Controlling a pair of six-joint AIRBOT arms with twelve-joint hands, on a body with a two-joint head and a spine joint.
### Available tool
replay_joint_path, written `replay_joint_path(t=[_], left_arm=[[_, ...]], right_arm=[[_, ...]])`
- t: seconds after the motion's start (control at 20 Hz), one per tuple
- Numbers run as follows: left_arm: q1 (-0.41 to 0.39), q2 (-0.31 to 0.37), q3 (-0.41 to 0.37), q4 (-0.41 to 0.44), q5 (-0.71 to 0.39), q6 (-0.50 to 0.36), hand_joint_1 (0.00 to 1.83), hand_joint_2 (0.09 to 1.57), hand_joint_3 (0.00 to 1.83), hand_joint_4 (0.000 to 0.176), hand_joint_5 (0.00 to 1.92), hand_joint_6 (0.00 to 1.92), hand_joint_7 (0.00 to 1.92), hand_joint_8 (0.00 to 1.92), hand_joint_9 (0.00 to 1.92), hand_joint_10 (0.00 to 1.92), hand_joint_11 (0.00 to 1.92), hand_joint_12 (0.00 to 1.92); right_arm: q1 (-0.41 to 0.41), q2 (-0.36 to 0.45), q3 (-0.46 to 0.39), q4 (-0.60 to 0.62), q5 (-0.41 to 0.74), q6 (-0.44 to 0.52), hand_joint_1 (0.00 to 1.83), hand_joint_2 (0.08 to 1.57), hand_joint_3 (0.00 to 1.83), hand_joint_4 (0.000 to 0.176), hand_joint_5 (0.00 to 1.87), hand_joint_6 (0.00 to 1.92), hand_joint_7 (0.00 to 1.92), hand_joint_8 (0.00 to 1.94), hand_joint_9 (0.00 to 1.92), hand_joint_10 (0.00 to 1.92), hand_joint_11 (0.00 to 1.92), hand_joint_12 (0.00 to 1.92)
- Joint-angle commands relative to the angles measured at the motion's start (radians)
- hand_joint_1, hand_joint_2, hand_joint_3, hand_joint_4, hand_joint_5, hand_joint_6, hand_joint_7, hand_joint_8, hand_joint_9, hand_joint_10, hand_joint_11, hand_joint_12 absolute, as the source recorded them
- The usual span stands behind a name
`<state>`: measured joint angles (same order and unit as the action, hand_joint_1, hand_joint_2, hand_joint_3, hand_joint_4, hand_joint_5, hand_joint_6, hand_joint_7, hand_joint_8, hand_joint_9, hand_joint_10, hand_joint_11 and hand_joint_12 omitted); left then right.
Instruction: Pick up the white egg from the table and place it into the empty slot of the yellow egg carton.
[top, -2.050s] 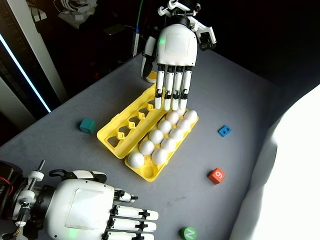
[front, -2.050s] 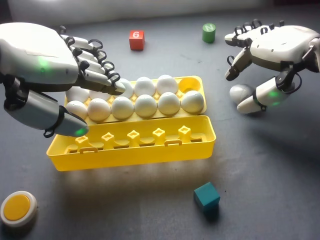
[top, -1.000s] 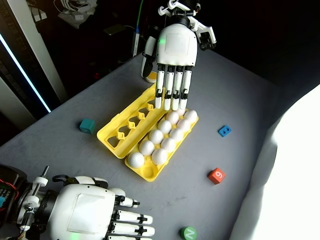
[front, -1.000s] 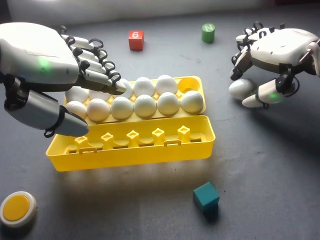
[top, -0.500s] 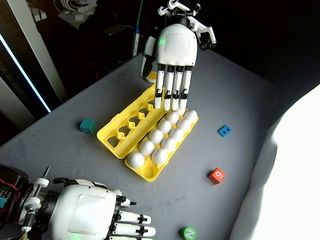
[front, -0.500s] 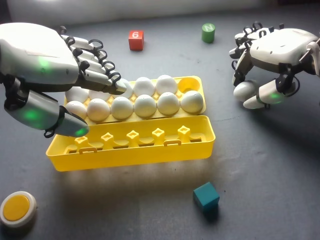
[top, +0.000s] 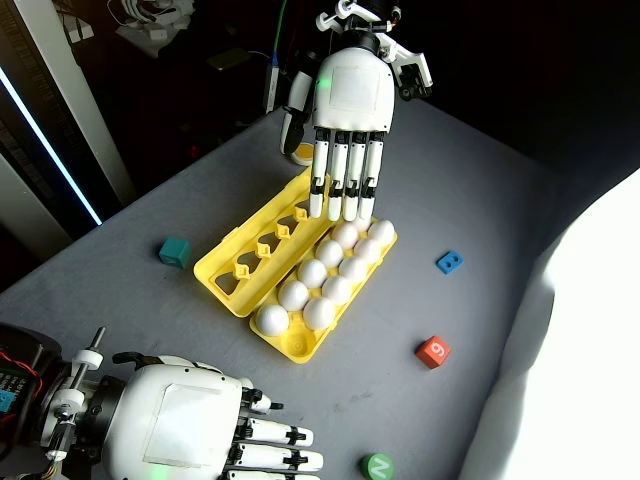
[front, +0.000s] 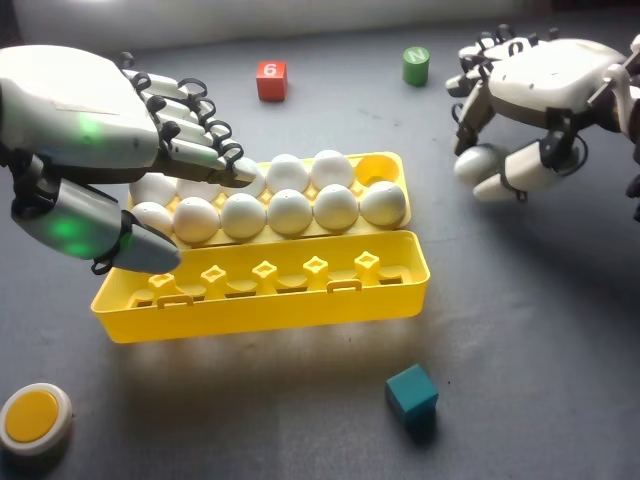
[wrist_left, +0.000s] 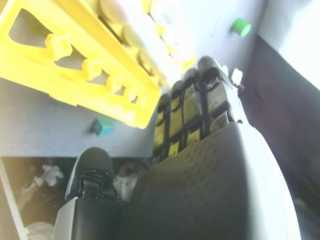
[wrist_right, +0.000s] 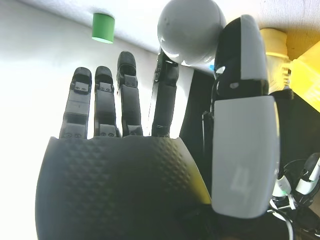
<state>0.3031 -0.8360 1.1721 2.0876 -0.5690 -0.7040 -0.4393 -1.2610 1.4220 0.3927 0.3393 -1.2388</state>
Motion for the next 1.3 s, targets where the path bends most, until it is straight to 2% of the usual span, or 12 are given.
replay_joint_path(t=[0.0, 0.05, 0.15, 0.3, 0.4, 0.6, 0.65, 0.7, 0.75, 0.85, 0.95, 1.25], left_arm=[[-0.012, -0.003, 0.005, -0.037, 0.029, 0.003, 0.06, 1.30, 0.00, 0.000, 0.17, 0.00, 0.17, 0.00, 0.16, 0.01, 0.00, 0.40], [-0.012, -0.004, 0.006, -0.037, 0.029, 0.003, 0.02, 1.31, 0.00, 0.000, 0.14, 0.00, 0.15, 0.00, 0.14, 0.00, 0.00, 0.36], [-0.012, -0.004, 0.006, -0.037, 0.029, 0.003, 0.05, 1.30, 0.00, 0.000, 0.16, 0.01, 0.16, 0.00, 0.14, 0.00, 0.00, 0.38], [-0.014, -0.004, 0.006, -0.037, 0.029, 0.003, 0.06, 1.31, 0.00, 0.000, 0.15, 0.00, 0.15, 0.00, 0.14, 0.00, 0.00, 0.37], [-0.014, -0.005, 0.007, -0.037, 0.029, 0.003, 0.07, 1.30, 0.00, 0.000, 0.15, 0.00, 0.15, 0.00, 0.14, 0.00, 0.00, 0.35], [-0.014, -0.006, 0.008, -0.037, 0.029, 0.003, 0.07, 1.29, 0.00, 0.000, 0.18, 0.01, 0.18, 0.01, 0.16, 0.01, 0.00, 0.42], [-0.014, -0.007, 0.008, -0.037, 0.029, 0.003, 0.05, 1.30, 0.00, 0.000, 0.19, 0.01, 0.19, 0.01, 0.17, 0.01, 0.00, 0.46], [-0.014, -0.007, 0.008, -0.037, 0.029, 0.003, 0.05, 1.30, 0.00, 0.000, 0.18, 0.00, 0.18, 0.00, 0.16, 0.00, 0.00, 0.44], [-0.014, -0.007, 0.008, -0.037, 0.029, 0.003, 0.06, 1.30, 0.00, 0.000, 0.16, 0.00, 0.16, 0.00, 0.14, 0.00, 0.00, 0.35], [-0.014, -0.007, 0.008, -0.038, 0.029, 0.003, 0.09, 1.29, 0.00, 0.000, 0.17, 0.01, 0.17, 0.00, 0.14, 0.00, 0.00, 0.36], [-0.015, -0.007, 0.009, -0.038, 0.029, 0.003, 0.08, 1.29, 0.00, 0.000, 0.17, 0.01, 0.17, 0.00, 0.15, 0.00, 0.00, 0.38], [-0.014, -0.007, 0.009, -0.038, 0.028, 0.003, 0.11, 1.29, 0.00, 0.000, 0.20, 0.01, 0.21, 0.00, 0.18, 0.01, 0.00, 0.51]], right_arm=[[0.019, -0.001, 0.003, -0.005, 0.129, 0.008, 1.08, 1.05, 0.00, 0.110, 1.13, 0.74, 0.28, 0.00, 0.03, 0.01, 0.00, 0.00], [0.028, -0.009, 0.003, -0.005, 0.131, 0.013, 1.09, 1.04, 0.00, 0.095, 1.15, 0.71, 0.29, 0.00, 0.04, 0.01, 0.00, 0.00], [0.040, -0.023, 0.003, -0.005, 0.146, 0.028, 1.09, 1.04, 0.00, 0.110, 1.14, 0.71, 0.31, 0.01, 0.04, 0.00, 0.00, 0.00], [0.042, -0.044, 0.003, -0.005, 0.216, 0.074, 1.09, 1.05, 0.00, 0.074, 1.13, 0.74, 0.31, 0.00, 0.03, 0.00, 0.00, 0.00], [0.048, -0.061, 0.007, -0.005, 0.227, 0.086, 1.08, 1.06, 0.00, 0.107, 1.11, 0.78, 0.24, 0.00, 0.02, 0.00, 0.00, 0.00], [0.068, -0.096, 0.027, -0.005, 0.236, 0.110, 1.07, 1.06, 0.00, 0.123, 1.09, 0.81, 0.29, 0.01, 0.04, 0.01, 0.00, 0.00], [0.075, -0.109, 0.034, -0.005, 0.236, 0.110, 1.05, 1.07, 0.00, 0.165, 1.08, 0.82, 0.28, 0.00, 0.04, 0.01, 0.00, 0.00], [0.079, -0.120, 0.041, -0.005, 0.234, 0.110, 1.07, 1.06, 0.00, 0.109, 1.09, 0.81, 0.26, 0.00, 0.03, 0.00, 0.00, 0.00], [0.083, -0.129, 0.045, -0.005, 0.226, 0.110, 1.08, 1.06, 0.00, 0.083, 1.09, 0.81, 0.24, 0.00, 0.02, 0.00, 0.00, 0.00], [0.092, -0.146, 0.046, -0.005, 0.212, 0.110, 1.08, 1.06, 0.00, 0.094, 1.09, 0.80, 0.20, 0.00, 0.00, 0.00, 0.00, 0.00], [0.094, -0.157, 0.045, -0.005, 0.206, 0.110, 1.05, 1.06, 0.00, 0.168, 1.08, 0.82, 0.19, 0.00, 0.00, 0.00, 0.00, 0.00], [0.093, -0.172, 0.045, -0.005, 0.175, 0.110, 1.04, 1.07, 0.00, 0.176, 1.06, 0.85, 0.23, 0.01, 0.01, 0.00, 0.00, 0.00]])
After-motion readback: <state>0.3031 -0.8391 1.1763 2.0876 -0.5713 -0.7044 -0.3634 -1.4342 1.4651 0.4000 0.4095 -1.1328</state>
